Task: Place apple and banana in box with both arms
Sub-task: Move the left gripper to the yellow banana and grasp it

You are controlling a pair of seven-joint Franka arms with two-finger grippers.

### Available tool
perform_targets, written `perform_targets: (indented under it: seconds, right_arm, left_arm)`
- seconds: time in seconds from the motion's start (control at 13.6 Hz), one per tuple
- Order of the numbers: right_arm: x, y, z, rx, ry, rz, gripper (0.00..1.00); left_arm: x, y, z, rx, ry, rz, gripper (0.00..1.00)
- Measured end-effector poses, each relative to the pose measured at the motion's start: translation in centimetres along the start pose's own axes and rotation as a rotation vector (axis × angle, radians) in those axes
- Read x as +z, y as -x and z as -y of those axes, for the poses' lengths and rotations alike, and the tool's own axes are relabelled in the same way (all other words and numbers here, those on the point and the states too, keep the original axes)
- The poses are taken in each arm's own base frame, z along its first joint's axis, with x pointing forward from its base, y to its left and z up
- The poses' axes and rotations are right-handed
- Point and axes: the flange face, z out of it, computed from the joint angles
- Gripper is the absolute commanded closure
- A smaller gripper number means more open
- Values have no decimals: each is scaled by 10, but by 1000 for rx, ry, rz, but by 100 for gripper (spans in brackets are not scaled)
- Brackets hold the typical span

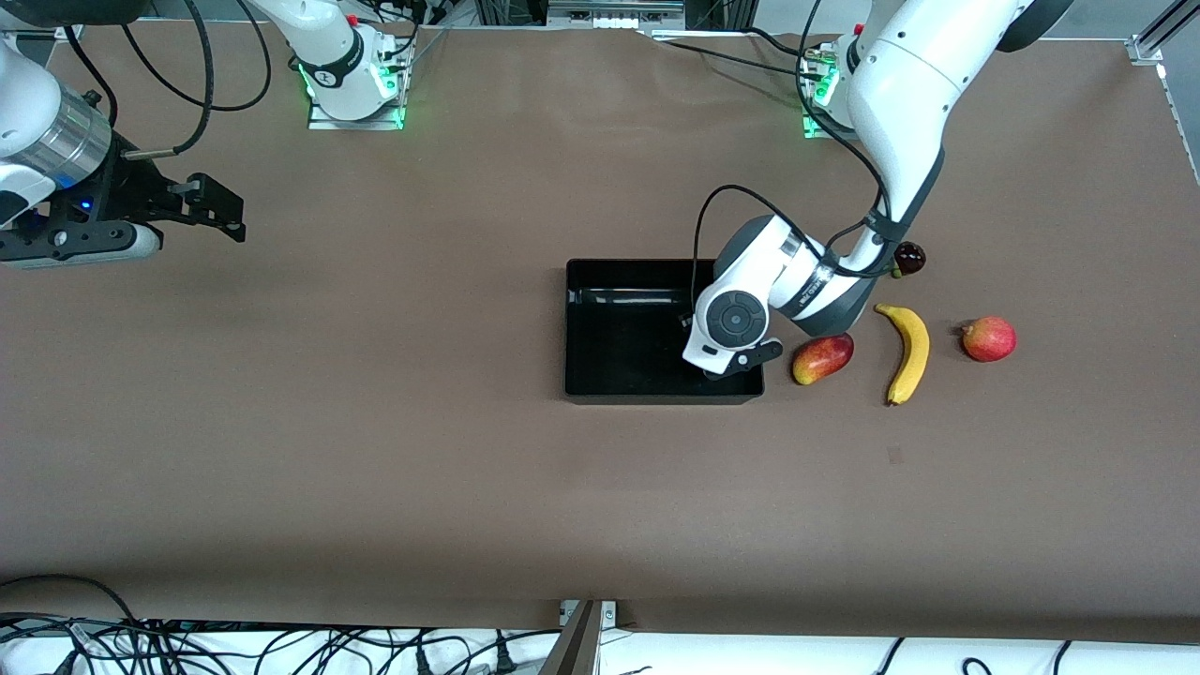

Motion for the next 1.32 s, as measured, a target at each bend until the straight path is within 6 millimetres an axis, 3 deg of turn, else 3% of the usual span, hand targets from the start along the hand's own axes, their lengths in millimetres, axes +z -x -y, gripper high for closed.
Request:
perform_targets:
  seconds: [0.15, 0.37, 0.51, 0.59, 0.73, 0.88, 1.03, 1.25, 1.32]
  right_arm:
    - [0, 0, 0, 0, 0, -1, 0]
    - [-1, 0, 0, 1, 0, -2, 0]
    - [-1, 0, 0, 1, 0, -2, 0]
    - [-1, 0, 0, 1, 0, -2, 0]
    - [-1, 0, 0, 1, 0, -2, 0]
    - [-1, 0, 0, 1, 0, -2, 0]
    - [-1, 0, -1, 1, 0, -2, 0]
    - [0, -1, -1, 1, 0, -2, 0]
    - [0, -1, -1, 1, 0, -2, 0]
  left_arm:
    - [-46, -5, 22, -29, -17, 5, 0]
    - [-121, -33, 97, -26, -48, 54, 0]
    - [-129, -76, 158, 115, -22, 104, 0]
    - [-119, -103, 189, 191, 0, 137, 0]
    - [-80, -153, 243, 306, 40, 197, 0]
    - [-38, -189, 271, 427, 38, 168, 0]
    - [6, -203, 267, 542, 23, 86, 0]
    - [61, -199, 251, 665, -81, -54, 0]
    - [70, -197, 253, 685, -103, -73, 10]
